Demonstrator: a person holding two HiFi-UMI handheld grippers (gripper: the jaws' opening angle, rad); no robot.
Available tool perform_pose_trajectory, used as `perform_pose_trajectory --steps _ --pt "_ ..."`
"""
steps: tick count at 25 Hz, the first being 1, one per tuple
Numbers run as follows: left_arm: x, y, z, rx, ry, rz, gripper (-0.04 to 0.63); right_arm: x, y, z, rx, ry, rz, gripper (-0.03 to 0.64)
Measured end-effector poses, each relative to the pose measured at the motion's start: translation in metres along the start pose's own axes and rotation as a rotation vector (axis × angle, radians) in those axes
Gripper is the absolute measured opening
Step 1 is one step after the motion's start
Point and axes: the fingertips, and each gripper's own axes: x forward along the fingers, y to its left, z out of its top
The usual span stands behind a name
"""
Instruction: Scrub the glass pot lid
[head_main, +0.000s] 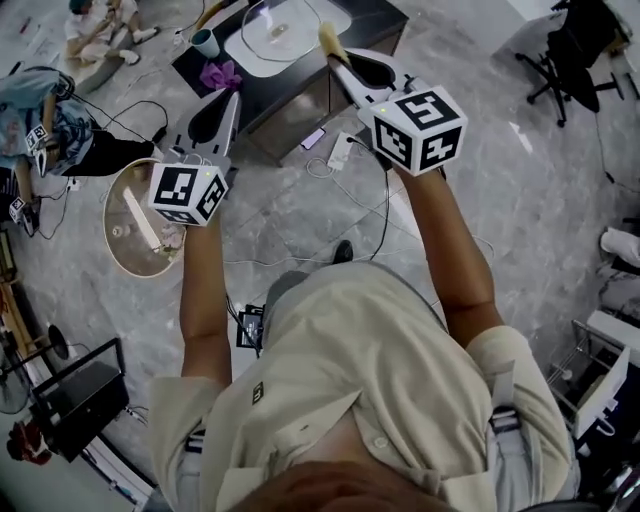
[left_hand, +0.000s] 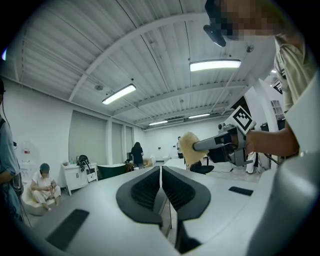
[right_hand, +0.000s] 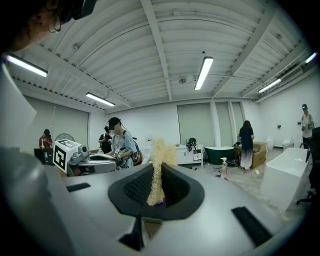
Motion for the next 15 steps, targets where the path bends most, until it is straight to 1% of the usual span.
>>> perform_pose_trajectory --steps 3,5,7,11,15 --pt "0.012 0.006 -0.005 -0.018 0.039 0.007 0.025 0.007 -0.016 -0.006 0.036 0.025 0.006 0.043" --pt "0.026 0.016 0.004 -0.02 0.03 0.012 0.025 0.017 -0.03 0.004 0.035 0.026 0.006 0.043" --pt "0.036 0.031 0.0 -0.024 0.024 0.016 0.025 0.034 -0.037 0.004 0.034 0.023 0.006 0.043" --pt "0.052 0.07 -0.03 -0.055 0.019 0.011 0.025 0.075 -0.047 -0.02 0.043 0.046 -0.01 0.043" --pt "0.096 0.122 -0.035 -0.072 -0.018 -0.017 0.025 0.12 -0.072 -0.019 0.023 0.064 -0.049 0.043"
